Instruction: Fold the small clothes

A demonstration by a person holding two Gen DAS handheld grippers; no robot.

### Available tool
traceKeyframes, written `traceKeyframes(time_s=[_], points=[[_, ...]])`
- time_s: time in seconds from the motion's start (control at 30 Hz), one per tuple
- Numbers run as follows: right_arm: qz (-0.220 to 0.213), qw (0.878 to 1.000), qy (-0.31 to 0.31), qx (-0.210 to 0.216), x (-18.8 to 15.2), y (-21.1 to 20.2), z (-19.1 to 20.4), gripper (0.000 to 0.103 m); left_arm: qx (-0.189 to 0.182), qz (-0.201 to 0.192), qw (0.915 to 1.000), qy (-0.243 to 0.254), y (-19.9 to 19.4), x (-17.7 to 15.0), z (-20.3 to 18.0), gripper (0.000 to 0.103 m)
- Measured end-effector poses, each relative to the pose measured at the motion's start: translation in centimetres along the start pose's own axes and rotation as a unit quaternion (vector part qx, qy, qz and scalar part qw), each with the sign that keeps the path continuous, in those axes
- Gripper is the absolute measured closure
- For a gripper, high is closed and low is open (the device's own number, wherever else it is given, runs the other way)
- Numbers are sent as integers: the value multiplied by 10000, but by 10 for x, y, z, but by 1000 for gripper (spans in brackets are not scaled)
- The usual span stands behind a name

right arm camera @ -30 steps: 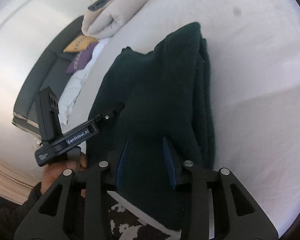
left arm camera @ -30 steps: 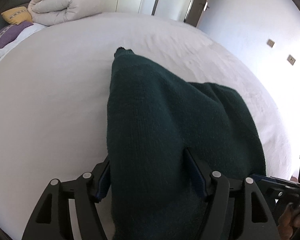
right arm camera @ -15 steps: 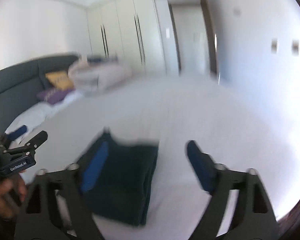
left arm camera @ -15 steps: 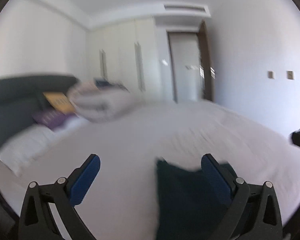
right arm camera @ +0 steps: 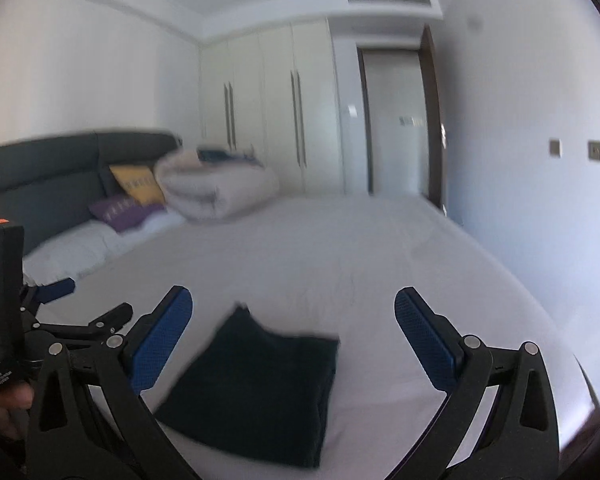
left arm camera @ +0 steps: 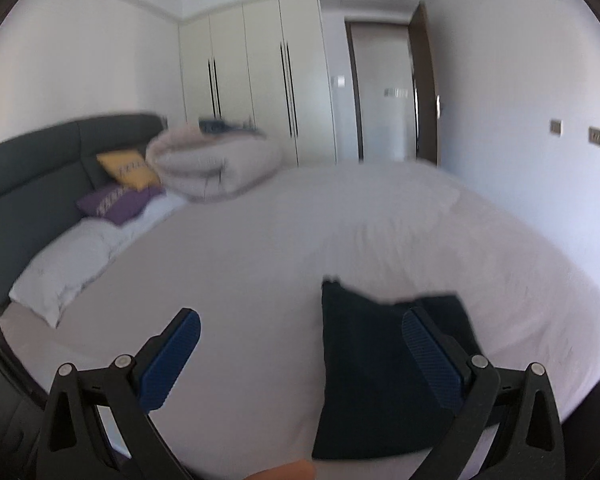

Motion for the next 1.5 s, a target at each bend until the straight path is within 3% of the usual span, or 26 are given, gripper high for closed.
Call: traceKeyframes(time_s=[0.1, 0.2, 0.37, 0.53, 0.7, 1.5], points=[[366, 9991, -72, -219, -15, 13, -2, 0, -152, 458, 9986, -201, 18, -18, 0, 0], [1044, 9924, -56, -655, -38, 38, -7, 0, -215, 807, 9962, -262, 35, -37, -6, 0], [1785, 9811, 65, -749, -70, 58, -12, 0, -232, 998, 9946, -155, 44, -54, -13, 0], [2238, 9711, 129, -820, -99, 86, -14, 0, -259, 1188, 9924, -214, 55, -62, -8, 0], [2334, 9685, 173, -856, -116, 101, -13, 0, -280, 1337, 9900, -346, 62, -68, -3, 0], [2478, 9650, -32, -857, -110, 96, -4, 0, -379, 1661, 9841, -495, 77, -81, 2, 0]])
Point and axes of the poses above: each gripper's, at about its wrist camera, not at the fingertips, and y roughly the way its jaws point, z to its left, x to its top, the point moved 3 cm from there along y, roughly the way its jaws point, and after that the axes turned 11 degrees about -x, right-handed, at the moved point
